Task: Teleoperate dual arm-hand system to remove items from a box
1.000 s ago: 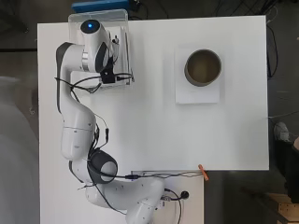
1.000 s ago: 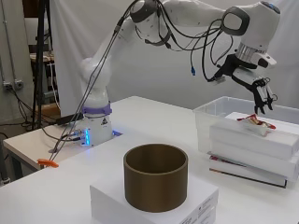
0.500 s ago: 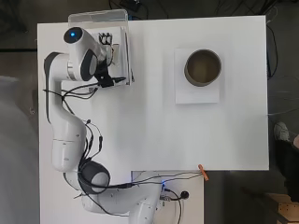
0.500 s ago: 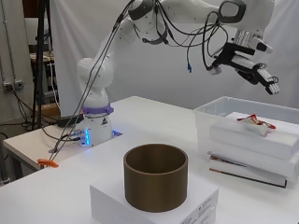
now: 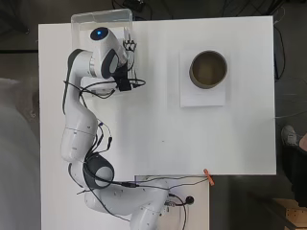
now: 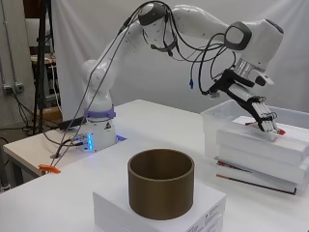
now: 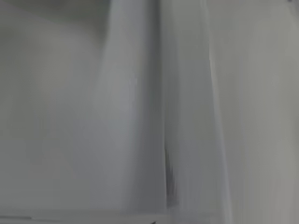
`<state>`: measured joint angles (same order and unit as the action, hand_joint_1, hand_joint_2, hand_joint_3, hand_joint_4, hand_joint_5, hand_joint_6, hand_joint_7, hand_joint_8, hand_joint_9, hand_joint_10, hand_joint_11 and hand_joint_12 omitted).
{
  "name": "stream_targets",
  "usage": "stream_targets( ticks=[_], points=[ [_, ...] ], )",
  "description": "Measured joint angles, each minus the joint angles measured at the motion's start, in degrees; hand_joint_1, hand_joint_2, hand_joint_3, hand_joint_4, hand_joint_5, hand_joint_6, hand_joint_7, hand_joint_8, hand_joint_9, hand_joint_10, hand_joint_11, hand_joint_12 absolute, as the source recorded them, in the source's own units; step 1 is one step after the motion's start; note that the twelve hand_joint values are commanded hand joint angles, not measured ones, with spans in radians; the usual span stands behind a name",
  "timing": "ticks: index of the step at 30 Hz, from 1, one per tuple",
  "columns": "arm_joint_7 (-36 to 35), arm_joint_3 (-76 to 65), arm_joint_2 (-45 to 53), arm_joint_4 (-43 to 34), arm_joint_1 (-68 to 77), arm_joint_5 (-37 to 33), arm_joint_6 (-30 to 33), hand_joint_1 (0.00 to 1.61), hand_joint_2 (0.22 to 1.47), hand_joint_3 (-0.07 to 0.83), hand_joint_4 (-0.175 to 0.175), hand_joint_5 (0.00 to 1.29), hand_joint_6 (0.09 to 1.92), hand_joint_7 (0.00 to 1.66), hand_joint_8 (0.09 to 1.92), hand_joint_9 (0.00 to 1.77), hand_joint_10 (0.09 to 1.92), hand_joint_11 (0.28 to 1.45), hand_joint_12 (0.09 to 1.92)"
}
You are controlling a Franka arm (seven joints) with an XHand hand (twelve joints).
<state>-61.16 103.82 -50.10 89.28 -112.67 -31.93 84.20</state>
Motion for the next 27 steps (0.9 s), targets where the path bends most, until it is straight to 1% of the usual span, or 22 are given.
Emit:
stream_targets(
  ticks=[7,13,18,21,27],
  points=[
    [0.63,2.71,-1.54,-6.44,-2.02,-0.49,-0.21,0.16,0.84,-0.006,0.168,0.37,0.09,0.37,0.09,0.44,0.09,0.44,0.09],
    [0.64,-0.72,-1.09,-5.28,1.51,0.5,-0.35,0.11,0.84,-0.003,0.173,0.38,0.09,0.37,0.09,0.46,0.09,0.45,0.09],
    [0.9,0.46,-1.6,-3.62,1.34,0.04,-0.89,0.12,0.83,-0.006,0.175,0.37,0.09,0.34,0.09,0.44,0.09,0.45,0.09],
    [0.71,2.77,-2.31,-4.1,-0.4,-0.6,-1.92,0.13,0.83,-0.005,0.175,0.37,0.09,0.33,0.09,0.43,0.09,0.45,0.09],
    [0.99,4.71,-3.68,-6.83,-2.47,-0.47,-1.62,0.14,0.83,-0.004,0.175,0.37,0.09,0.34,0.09,0.43,0.09,0.46,0.09]
  ],
)
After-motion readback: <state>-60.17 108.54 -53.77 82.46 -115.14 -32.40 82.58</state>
